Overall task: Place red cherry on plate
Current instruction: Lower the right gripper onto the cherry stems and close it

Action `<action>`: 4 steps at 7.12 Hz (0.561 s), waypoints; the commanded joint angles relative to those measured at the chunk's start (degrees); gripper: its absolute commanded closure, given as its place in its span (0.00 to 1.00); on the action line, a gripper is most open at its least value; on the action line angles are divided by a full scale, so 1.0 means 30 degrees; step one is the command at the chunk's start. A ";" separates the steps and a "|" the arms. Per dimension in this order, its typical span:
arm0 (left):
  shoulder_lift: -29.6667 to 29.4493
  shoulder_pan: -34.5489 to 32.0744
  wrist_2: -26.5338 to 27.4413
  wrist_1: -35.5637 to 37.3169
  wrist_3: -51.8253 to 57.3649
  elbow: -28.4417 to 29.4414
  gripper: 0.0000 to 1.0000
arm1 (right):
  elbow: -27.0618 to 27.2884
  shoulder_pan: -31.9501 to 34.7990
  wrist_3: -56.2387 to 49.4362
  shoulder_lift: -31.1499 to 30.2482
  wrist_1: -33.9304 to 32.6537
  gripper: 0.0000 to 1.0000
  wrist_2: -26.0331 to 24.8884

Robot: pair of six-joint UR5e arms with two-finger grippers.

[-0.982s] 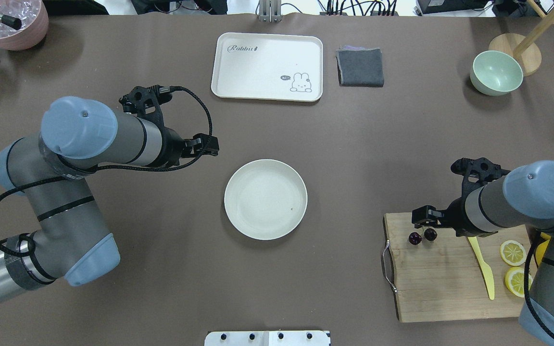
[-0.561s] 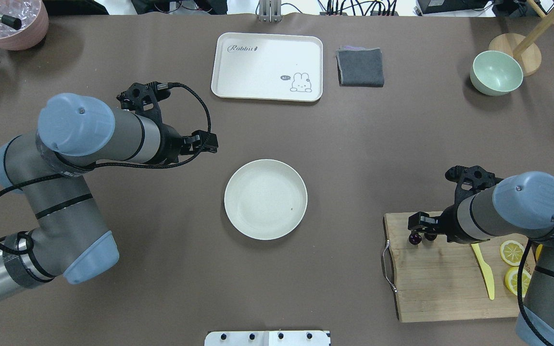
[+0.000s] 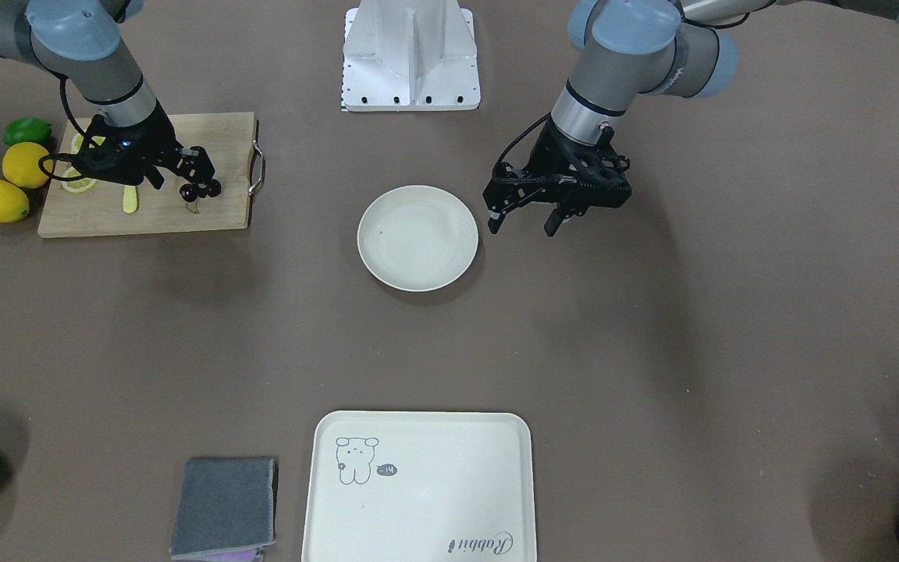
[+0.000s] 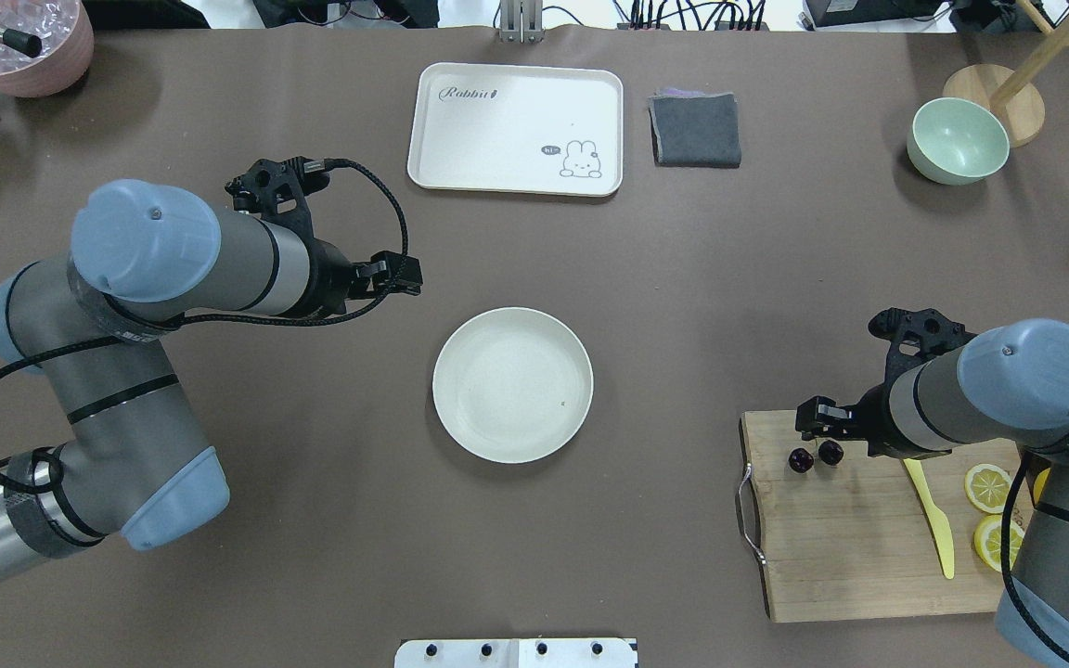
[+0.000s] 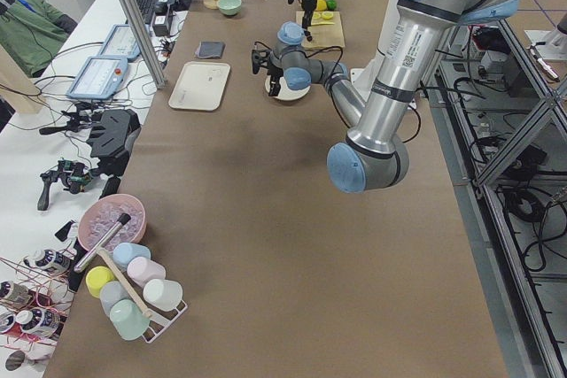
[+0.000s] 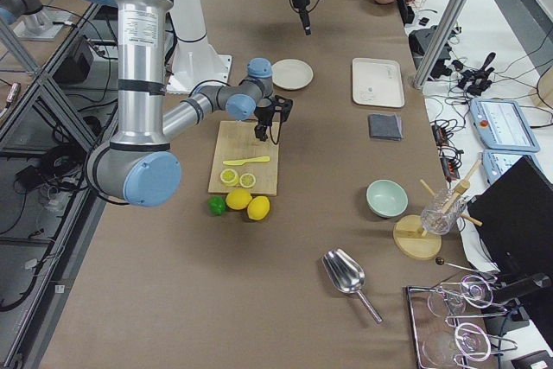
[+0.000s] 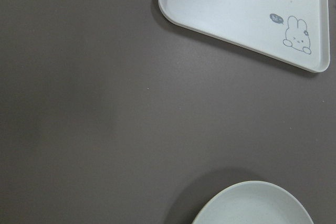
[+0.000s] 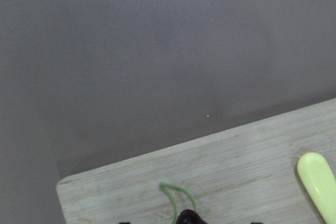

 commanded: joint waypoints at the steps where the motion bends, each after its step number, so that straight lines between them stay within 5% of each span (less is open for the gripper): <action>1: 0.0025 0.0005 0.0000 0.0001 0.0000 -0.0038 0.02 | -0.0340 0.0018 0.0009 -0.0035 -0.0025 0.27 -0.0245; 3: 0.0025 -0.0024 0.0000 0.0001 0.0000 -0.0068 0.02 | -0.0692 -0.0099 0.0038 -0.0006 0.0033 0.30 -0.0306; 4: 0.0025 -0.0024 0.0000 0.0001 0.0000 -0.0097 0.02 | -0.0664 -0.0100 0.0038 -0.0006 0.0033 0.43 -0.0306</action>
